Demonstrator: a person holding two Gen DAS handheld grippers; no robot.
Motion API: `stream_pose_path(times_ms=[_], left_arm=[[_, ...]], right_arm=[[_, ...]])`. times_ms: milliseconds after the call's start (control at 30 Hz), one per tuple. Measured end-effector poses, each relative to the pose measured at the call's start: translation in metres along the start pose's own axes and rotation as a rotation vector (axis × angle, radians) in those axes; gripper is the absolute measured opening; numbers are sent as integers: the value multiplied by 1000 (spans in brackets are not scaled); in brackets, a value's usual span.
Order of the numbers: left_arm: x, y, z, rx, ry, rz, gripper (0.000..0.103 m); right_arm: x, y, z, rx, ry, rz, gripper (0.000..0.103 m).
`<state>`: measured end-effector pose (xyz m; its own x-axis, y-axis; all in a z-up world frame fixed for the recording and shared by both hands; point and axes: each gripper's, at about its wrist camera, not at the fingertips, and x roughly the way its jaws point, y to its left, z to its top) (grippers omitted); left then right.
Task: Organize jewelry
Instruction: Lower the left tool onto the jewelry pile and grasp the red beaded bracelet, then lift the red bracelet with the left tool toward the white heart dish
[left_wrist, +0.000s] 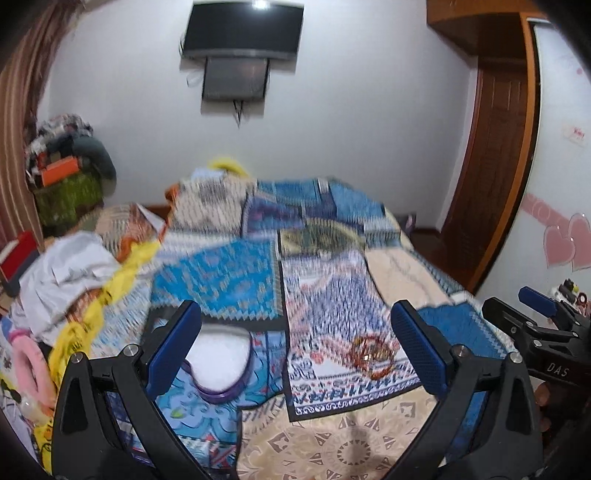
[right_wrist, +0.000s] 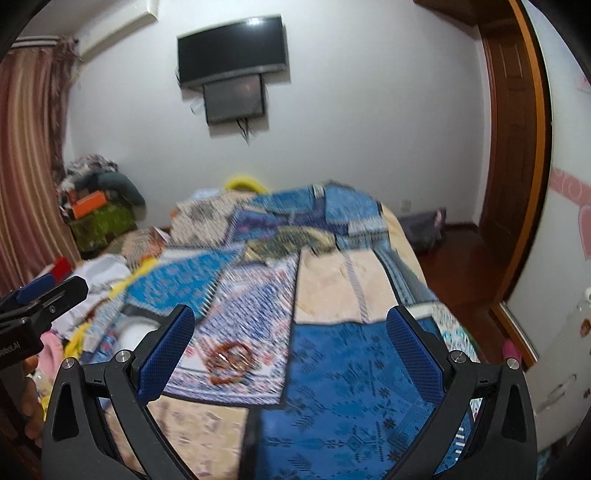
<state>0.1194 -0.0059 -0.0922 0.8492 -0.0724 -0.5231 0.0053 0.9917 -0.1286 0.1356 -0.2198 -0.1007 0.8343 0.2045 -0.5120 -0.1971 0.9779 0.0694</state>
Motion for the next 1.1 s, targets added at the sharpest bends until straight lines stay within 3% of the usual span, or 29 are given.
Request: stream_pose_path(times_ms=[233,467,700,867,1100], left_arm=[[55,-3,-21,-15,166,-55,84],[88,-17,-37,5,266,-128,58],[102,-40,-43,70,307,-205,29],[107,-52,-44,103,307,-229,15],[115,-50,-47,85,322,-238,9]], right_arm=[[29,-11,-12,8,98,28,99],[55,-12,-22,-3,172,77,81],[69,-8,-30,-19,231,139,60],[76,-7,-32,-28,252,184,51],[87,-1,-35,-34,293,233,37]])
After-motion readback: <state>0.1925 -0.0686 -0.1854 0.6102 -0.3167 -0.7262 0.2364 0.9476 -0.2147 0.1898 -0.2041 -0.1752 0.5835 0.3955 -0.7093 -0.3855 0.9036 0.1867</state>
